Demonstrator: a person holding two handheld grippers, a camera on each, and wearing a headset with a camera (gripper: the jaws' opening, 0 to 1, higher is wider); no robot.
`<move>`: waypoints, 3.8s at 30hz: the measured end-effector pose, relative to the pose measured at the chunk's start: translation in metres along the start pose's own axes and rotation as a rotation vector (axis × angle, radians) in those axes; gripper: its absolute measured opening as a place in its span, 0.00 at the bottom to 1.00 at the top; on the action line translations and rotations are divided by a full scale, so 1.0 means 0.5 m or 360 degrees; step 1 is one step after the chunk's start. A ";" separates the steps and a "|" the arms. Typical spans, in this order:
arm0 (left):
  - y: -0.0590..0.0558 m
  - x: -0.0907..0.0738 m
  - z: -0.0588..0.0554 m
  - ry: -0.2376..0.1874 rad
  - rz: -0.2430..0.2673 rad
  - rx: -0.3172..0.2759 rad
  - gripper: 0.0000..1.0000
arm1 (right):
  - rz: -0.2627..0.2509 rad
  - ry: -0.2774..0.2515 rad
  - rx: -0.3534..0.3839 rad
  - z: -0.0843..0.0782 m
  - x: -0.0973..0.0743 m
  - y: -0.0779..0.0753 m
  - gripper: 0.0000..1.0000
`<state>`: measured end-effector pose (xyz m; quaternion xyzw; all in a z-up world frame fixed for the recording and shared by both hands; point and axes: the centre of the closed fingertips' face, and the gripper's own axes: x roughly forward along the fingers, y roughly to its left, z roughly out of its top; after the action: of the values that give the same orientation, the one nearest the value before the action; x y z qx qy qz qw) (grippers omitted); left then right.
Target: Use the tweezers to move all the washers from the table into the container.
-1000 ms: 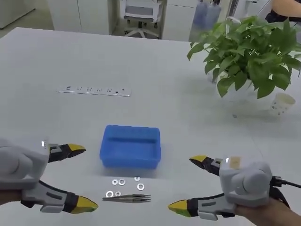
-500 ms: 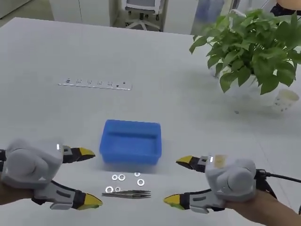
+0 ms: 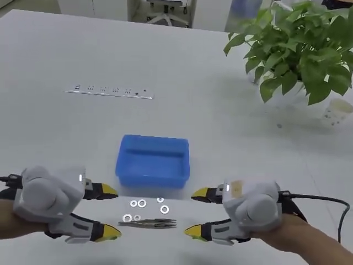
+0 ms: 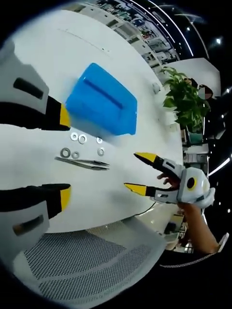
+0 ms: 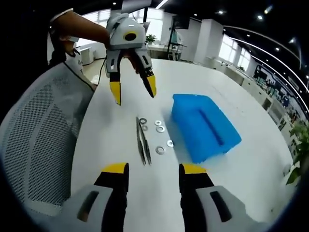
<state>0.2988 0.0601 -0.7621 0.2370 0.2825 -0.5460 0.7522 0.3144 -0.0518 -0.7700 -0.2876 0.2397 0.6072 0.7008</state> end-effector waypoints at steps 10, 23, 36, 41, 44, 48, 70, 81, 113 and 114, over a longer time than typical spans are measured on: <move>0.000 0.028 -0.021 0.0077 -0.0038 0.0055 0.34 | 0.0087 0.0037 -0.0061 0.002 0.036 0.015 0.33; 0.003 0.051 -0.045 0.0172 -0.0091 0.0077 0.20 | 0.0170 0.0079 -0.0096 0.003 0.076 0.027 0.22; -0.003 0.065 -0.071 0.0249 -0.0156 0.0087 0.13 | 0.0200 0.0122 -0.0100 -0.002 0.105 0.031 0.16; -0.002 0.071 -0.075 0.0258 -0.0169 0.0100 0.11 | 0.0210 0.0141 -0.0105 -0.008 0.113 0.030 0.15; 0.001 0.072 -0.075 0.0256 -0.0171 0.0077 0.10 | 0.0213 0.0145 -0.0113 -0.009 0.116 0.029 0.14; 0.002 0.073 -0.075 0.0254 -0.0170 0.0083 0.08 | 0.0222 0.0146 -0.0116 -0.009 0.118 0.029 0.13; -0.007 0.057 -0.058 0.0245 -0.0180 0.0169 0.05 | 0.0234 0.0173 -0.0161 -0.008 0.118 0.036 0.12; -0.011 0.031 -0.016 0.0230 -0.0151 0.0236 0.05 | 0.0229 0.0157 -0.0192 0.008 0.112 0.041 0.14; -0.033 0.007 0.105 0.0095 -0.0180 0.0317 0.05 | 0.0229 0.0132 -0.0249 0.025 0.110 0.044 0.11; -0.033 0.006 0.111 0.0084 -0.0179 0.0316 0.05 | 0.0225 0.0132 -0.0248 0.025 0.110 0.044 0.11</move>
<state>0.2930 0.0163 -0.7248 0.3086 0.2595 -0.6062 0.6855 0.3007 -0.0019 -0.8010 -0.3486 0.2402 0.6595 0.6211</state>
